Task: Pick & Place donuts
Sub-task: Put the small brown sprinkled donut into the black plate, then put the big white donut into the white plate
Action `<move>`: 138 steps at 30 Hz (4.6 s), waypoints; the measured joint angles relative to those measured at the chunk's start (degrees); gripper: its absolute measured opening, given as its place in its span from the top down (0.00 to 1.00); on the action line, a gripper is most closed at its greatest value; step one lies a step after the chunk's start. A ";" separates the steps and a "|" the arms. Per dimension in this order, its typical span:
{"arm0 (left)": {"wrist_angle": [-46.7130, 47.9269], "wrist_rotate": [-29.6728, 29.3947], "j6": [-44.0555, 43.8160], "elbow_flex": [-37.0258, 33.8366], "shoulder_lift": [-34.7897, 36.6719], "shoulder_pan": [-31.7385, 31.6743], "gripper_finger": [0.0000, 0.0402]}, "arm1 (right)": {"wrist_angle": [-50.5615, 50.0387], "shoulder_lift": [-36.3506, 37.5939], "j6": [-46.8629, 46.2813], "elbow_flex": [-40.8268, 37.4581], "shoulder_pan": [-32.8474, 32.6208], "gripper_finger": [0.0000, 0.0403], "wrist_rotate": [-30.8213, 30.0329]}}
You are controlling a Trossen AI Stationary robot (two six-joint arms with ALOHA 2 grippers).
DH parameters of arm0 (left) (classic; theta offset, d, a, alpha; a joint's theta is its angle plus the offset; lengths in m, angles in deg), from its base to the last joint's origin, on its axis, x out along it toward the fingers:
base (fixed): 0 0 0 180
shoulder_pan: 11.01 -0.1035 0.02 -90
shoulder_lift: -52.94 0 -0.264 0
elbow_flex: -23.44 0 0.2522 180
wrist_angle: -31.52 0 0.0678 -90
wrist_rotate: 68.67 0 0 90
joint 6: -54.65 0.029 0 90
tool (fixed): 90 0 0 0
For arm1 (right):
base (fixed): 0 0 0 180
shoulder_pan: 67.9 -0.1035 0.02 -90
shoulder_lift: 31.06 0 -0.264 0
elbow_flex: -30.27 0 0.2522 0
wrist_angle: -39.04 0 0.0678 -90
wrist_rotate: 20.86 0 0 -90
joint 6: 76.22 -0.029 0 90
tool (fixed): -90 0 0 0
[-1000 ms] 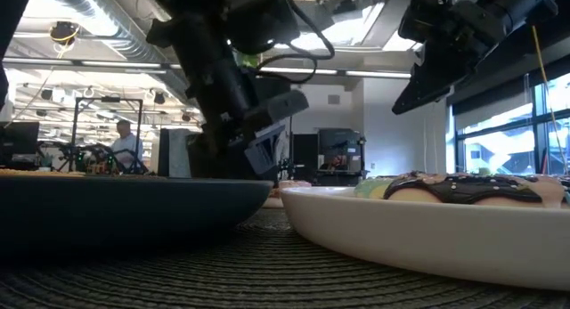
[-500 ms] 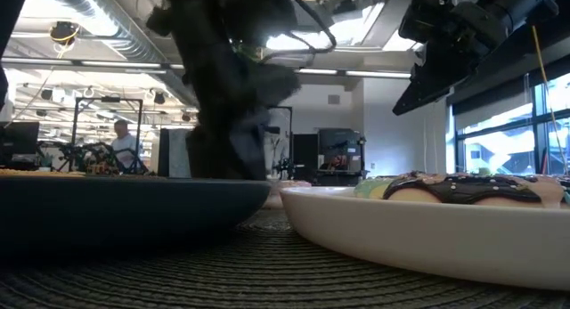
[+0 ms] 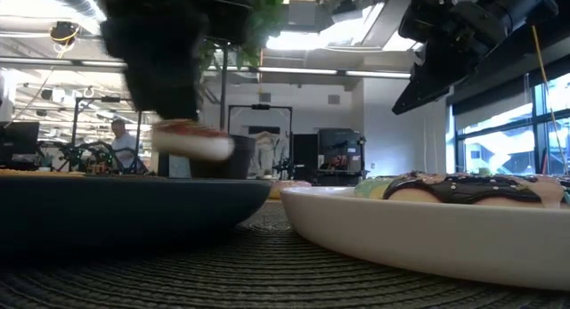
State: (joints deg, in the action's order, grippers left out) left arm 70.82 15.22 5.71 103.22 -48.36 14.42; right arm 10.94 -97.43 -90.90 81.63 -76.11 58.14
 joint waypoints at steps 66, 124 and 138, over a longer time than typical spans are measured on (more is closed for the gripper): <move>4.72 -3.81 -0.08 0.00 -3.52 6.25 0.79 | 1.04 0.01 -1.38 0.00 -0.02 0.70 0.07; 24.72 -5.49 -16.05 -10.60 3.93 -6.99 0.83 | 0.77 0.00 1.66 0.00 0.00 0.70 0.02; 31.59 -9.30 -0.60 1.02 4.20 -6.76 0.99 | 0.79 0.01 1.75 0.00 -0.01 0.70 0.02</move>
State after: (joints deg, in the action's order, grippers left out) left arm 102.40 5.92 5.11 104.23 -44.16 7.66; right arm 11.72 -97.41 -89.15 81.63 -76.12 58.16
